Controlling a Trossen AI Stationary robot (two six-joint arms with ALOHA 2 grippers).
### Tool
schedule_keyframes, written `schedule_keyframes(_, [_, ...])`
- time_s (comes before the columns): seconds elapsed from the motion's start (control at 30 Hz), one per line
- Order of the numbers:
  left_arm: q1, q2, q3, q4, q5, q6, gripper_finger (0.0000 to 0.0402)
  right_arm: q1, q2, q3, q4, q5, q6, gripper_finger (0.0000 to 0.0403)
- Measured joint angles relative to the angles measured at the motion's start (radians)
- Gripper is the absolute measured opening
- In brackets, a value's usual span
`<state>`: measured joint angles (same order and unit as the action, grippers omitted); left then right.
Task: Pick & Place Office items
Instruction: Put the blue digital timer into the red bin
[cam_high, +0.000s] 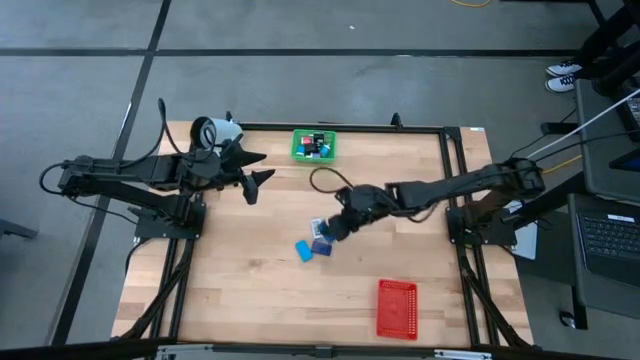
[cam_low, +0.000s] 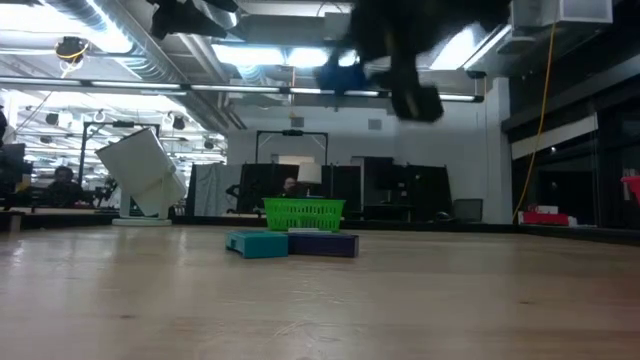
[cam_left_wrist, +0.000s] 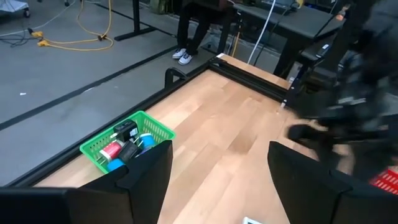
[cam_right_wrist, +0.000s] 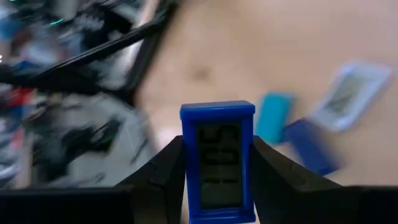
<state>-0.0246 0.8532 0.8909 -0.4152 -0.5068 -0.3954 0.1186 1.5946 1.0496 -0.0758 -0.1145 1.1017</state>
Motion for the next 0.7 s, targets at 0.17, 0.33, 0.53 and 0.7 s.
schedule_keyframes(0.17, [0.0, 0.0, 0.0, 0.001, 0.014, 0.026, 0.0258, 0.101, -0.044, 0.001, -0.033, -0.072, 0.05, 0.0138])
schedule_keyframes(0.33, [0.0, 0.0, 0.0, 0.001, 0.035, 0.035, 0.0258, 0.271, -0.051, 0.001, -0.127, -0.093, 0.19, 0.0138])
schedule_keyframes(0.53, [0.0, 0.0, 0.0, 0.001, 0.056, 0.042, 0.0258, 0.475, -0.051, 0.001, -0.372, -0.016, 0.439, 0.0142])
schedule_keyframes(0.7, [0.0, 0.0, 0.0, 0.001, 0.056, 0.043, 0.0258, 0.578, -0.051, 0.001, -0.549, 0.007, 0.592, 0.0142])
